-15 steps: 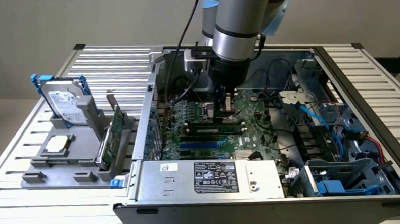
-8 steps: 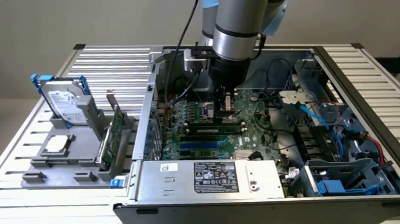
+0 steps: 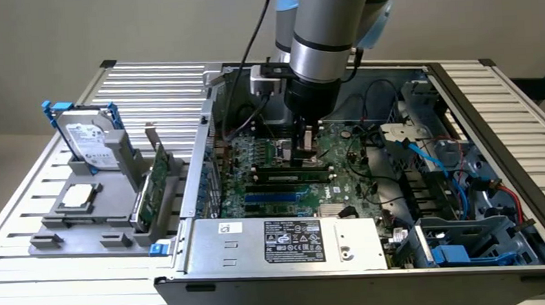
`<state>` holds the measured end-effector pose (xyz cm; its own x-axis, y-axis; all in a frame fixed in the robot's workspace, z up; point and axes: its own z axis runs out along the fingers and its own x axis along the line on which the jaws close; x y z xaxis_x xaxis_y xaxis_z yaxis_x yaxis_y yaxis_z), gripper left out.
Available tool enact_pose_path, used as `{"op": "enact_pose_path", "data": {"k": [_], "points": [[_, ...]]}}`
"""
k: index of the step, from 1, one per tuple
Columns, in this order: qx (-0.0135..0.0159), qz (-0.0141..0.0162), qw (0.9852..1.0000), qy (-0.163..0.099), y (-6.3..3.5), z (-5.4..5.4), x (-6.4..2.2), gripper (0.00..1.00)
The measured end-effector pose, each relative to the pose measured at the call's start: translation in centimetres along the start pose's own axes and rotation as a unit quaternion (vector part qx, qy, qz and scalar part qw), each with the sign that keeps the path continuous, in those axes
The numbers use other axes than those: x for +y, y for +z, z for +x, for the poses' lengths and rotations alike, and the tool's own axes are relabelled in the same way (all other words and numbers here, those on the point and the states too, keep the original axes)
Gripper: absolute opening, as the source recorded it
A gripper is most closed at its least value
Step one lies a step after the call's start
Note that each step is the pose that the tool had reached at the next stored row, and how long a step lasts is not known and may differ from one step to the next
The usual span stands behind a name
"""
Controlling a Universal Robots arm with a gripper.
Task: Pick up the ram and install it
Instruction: 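Press down the ram until it locks into place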
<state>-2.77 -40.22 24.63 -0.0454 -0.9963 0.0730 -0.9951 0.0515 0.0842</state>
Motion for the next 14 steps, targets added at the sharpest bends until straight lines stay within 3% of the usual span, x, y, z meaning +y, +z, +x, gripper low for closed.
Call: {"op": "enact_pose_path", "data": {"k": [3, 7, 8, 14], "points": [[-0.0013, 0.0035, 0.9999, 0.013, -0.01, 0.00, 0.00, 0.11], [-0.0020, 0.0140, 0.9995, 0.030, -0.01, -0.02, 0.00, 0.11], [-0.0024, 0.0154, 0.9993, 0.035, -0.01, -0.01, 0.00, 0.11], [-0.0053, 0.0124, 0.9967, 0.080, -0.01, -0.02, 0.01, 0.11]]}}
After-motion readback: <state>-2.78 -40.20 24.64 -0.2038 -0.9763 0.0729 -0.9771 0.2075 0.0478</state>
